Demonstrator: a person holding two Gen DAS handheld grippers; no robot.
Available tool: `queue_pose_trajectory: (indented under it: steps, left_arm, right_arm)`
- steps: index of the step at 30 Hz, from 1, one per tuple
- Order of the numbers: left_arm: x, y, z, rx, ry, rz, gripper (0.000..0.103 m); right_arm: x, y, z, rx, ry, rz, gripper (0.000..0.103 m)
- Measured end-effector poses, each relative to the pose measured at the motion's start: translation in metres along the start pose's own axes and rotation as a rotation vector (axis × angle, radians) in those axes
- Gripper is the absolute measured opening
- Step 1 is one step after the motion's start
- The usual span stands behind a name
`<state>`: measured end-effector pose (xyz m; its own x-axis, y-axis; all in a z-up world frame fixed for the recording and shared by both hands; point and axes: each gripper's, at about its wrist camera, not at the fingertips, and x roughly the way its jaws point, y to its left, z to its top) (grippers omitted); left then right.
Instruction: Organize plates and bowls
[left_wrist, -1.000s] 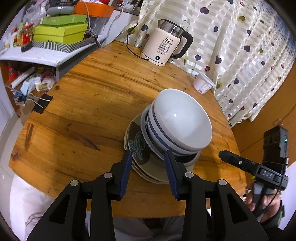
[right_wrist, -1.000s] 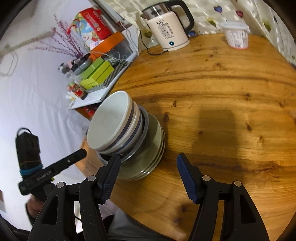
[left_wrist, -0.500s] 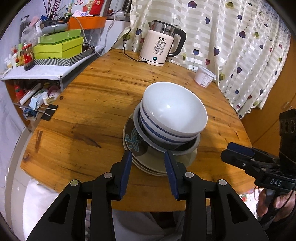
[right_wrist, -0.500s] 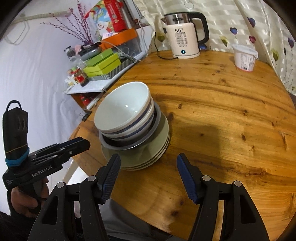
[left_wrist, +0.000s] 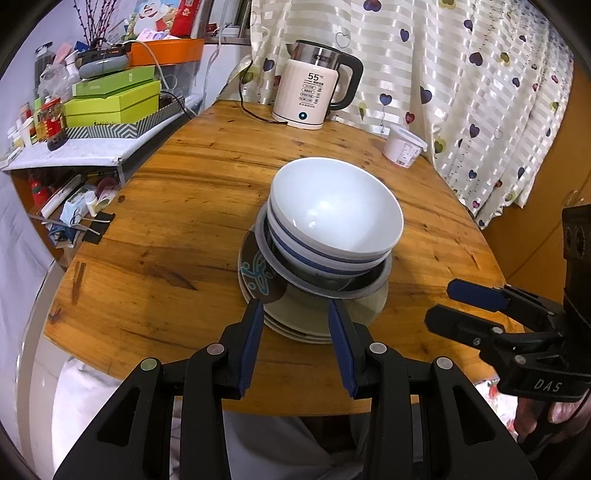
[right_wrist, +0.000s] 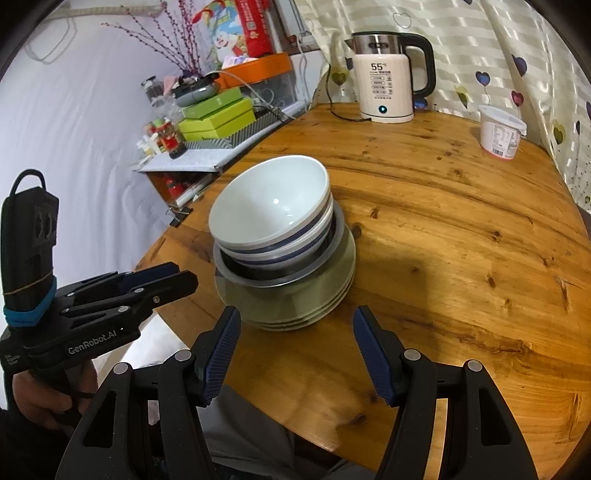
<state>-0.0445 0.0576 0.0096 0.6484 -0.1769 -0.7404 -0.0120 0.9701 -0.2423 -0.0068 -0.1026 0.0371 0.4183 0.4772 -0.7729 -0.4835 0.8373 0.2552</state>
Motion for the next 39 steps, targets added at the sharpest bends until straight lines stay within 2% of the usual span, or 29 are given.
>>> queue_pose_trajectory:
  steps: [4,8,11,14,17,39]
  left_arm:
    - [0.001,-0.003,0.0,0.019,-0.005,0.044,0.038]
    - [0.005,0.0,0.0,0.006,0.005,0.033,0.038]
    - [0.007,-0.001,0.0,0.014,0.016,0.073,0.038]
    - [0.009,-0.002,-0.001,0.011,0.019,0.056,0.038]
    - [0.011,-0.003,-0.001,0.027,0.019,0.092,0.038]
    - [0.022,-0.001,-0.002,0.015,0.052,0.076,0.038]
  right_arm:
    - [0.004,0.001,0.001,-0.011,0.01,-0.001,0.064]
    - [0.008,0.001,0.002,-0.015,0.019,0.0,0.064]
    - [0.01,0.002,0.001,-0.02,0.024,-0.001,0.064]
    - [0.012,0.003,0.002,-0.024,0.028,-0.001,0.064]
    - [0.014,0.004,0.002,-0.028,0.032,-0.002,0.064]
    - [0.026,0.004,0.004,-0.028,0.06,-0.001,0.064]
